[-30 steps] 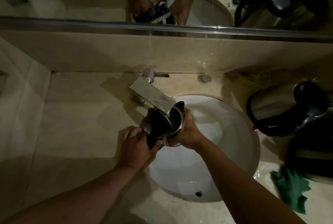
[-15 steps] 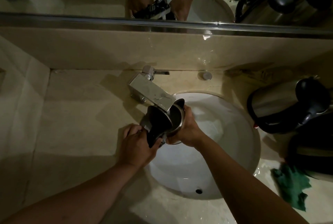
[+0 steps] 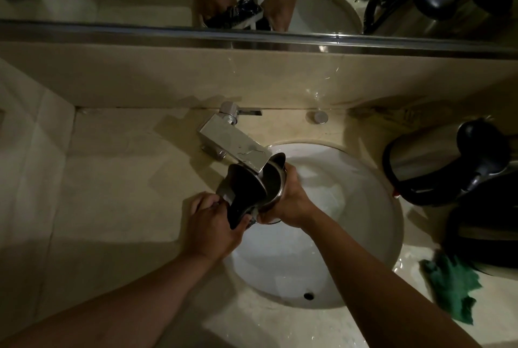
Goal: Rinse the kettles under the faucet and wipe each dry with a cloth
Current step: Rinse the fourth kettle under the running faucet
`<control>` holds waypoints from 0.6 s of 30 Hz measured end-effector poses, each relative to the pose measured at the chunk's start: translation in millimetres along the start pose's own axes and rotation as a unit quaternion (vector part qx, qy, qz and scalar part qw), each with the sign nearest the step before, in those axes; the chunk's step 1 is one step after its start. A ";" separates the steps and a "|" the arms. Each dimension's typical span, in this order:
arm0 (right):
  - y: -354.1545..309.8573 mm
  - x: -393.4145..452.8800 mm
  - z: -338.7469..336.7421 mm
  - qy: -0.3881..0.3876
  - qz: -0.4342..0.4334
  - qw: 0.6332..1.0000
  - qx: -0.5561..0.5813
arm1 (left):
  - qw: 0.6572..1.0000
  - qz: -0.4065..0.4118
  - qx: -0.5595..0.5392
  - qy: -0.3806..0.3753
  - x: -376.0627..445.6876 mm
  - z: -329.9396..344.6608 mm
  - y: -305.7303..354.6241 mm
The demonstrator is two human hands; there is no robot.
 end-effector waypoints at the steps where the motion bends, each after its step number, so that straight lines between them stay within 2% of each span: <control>1: -0.2 0.2 -0.3 0.000 0.000 1.000 0.000 | 1.000 0.000 0.001 0.001 0.1 -0.1 0.1; 18: 2.9 2.1 -2.0 -0.001 -0.007 1.000 -0.009 | 1.000 0.001 -0.006 0.023 -0.7 2.6 -0.4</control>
Point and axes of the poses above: each hand's wrist, its own x-axis towards the middle knuckle, its own z-axis out of the palm, y = z × x, the point moved 1 cm from there along x, towards the middle knuckle, and after that the axes turned 13 degrees about -z, right-handed, at the moved point
